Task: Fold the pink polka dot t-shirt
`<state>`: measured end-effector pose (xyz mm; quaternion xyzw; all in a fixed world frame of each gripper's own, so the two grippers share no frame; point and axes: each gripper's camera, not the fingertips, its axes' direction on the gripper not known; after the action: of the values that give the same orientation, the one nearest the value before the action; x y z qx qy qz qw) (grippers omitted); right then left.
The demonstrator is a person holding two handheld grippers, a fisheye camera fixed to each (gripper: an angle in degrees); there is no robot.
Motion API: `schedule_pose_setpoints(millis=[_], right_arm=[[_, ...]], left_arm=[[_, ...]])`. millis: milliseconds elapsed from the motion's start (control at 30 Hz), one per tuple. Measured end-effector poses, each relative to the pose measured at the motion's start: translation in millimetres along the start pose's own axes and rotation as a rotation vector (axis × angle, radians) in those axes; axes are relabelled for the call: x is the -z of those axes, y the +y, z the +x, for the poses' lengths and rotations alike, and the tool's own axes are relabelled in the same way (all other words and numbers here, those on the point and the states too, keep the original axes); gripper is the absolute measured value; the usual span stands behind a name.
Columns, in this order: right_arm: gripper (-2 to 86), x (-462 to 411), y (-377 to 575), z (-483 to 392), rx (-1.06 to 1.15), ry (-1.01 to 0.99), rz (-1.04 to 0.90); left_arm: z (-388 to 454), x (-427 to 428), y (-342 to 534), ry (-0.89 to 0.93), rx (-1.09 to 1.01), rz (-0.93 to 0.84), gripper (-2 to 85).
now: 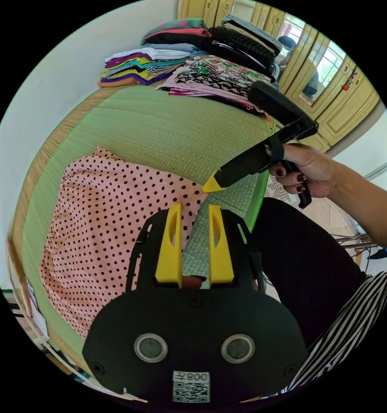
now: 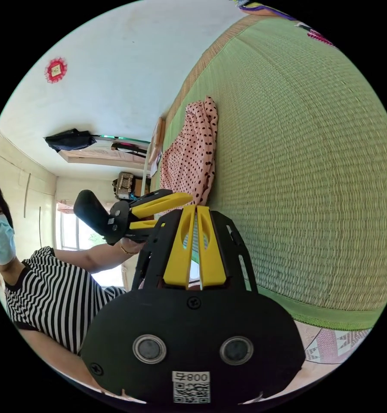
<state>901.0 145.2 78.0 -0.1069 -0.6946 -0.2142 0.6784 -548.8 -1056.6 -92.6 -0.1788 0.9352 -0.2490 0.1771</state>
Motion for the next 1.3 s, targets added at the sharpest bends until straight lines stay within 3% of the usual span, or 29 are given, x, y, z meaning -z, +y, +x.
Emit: schedule_pose_setpoints(millis=[167,600,900,1300], right_arm=[[0.7,-3,-3,-6,0.024,-0.013,-0.022],[9.1,-15,-93,-10,0.034,0.184,0.058],[11.0,-79,-171,-23,0.047,0.332,0.043],[6.1,-120,-195,2,-0.028,0.333,0.041]], left_arm=[[28,-53,-8,-0.114,0.004,-0.045,2.8],[53,-115,0,0.003,0.081,-0.010,0.6],[71,-113,6,0.080,0.090,0.015,0.6],[94,-56,18,0.159,0.092,0.049,0.6]])
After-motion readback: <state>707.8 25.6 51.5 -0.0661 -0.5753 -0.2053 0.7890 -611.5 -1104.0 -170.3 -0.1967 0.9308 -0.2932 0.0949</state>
